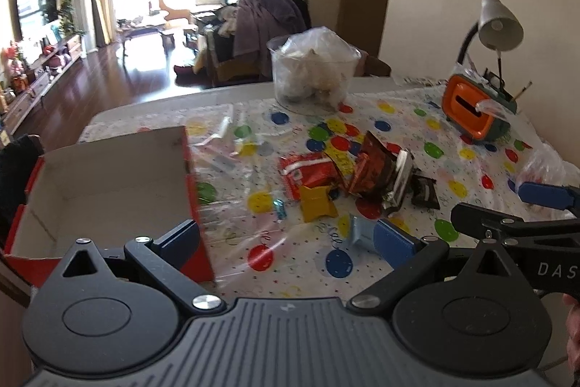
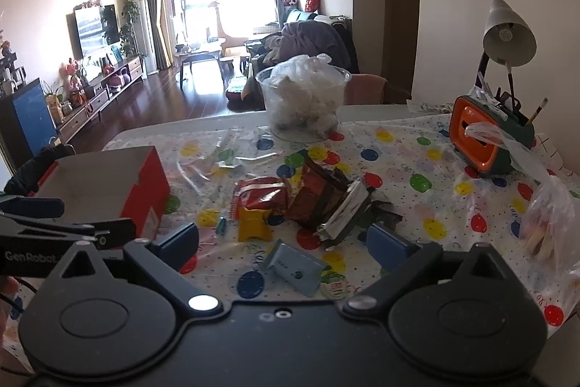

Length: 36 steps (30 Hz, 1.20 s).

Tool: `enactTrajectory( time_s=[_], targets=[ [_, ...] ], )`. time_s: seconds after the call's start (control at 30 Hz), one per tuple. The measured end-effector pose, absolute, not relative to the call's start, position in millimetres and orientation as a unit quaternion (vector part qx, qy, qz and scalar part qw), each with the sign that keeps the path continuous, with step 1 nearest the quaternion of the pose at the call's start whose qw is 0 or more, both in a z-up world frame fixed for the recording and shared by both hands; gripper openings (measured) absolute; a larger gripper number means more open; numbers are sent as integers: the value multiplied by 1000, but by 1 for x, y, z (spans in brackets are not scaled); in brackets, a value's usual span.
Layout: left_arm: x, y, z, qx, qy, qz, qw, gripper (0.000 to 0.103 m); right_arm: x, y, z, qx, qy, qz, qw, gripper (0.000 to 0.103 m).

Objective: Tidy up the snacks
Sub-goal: 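Grasp the light blue packet with the left tool while the right tool grasps the green-capped drink cup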

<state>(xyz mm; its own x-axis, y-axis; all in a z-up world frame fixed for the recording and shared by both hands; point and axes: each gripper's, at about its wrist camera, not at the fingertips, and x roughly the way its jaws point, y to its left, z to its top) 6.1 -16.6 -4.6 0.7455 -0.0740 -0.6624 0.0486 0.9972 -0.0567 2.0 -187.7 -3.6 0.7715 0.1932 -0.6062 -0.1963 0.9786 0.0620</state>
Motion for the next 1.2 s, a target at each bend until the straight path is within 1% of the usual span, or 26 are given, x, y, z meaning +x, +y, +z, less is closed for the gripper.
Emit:
enactTrajectory(
  time_s=[0.17,0.27,0.33,0.7,0.87,0.9,1.03,1.1,1.2],
  targets=[
    [26,-30,-14,-19,371,-63,926,103,16,-205,-27,-29,338,99,935,100],
    [40,-42,-22,-13,381,-92,920,103,28,-215,-47,-43,360,97,927,95],
    [50,-51,-28,-1,384,-103,917,103,35,-221,-60,-55,371,101,921,89],
    [103,-91,-75,52,431,-145,889,102,75,-232,-116,-92,415,171,889,76],
    [120,-97,-92,99,422,-202,878,102,88,-229,-136,-121,427,220,868,69],
    [122,-99,-95,112,418,-214,876,102,90,-228,-139,-126,430,225,865,65],
    [131,-109,-105,168,411,-263,857,100,105,-230,-155,-126,447,239,853,57],
    [134,-116,-110,194,409,-284,845,99,110,-232,-161,-124,453,238,850,54],
    [141,-125,-118,230,406,-310,828,99,114,-233,-165,-113,456,242,849,52]
  ],
)
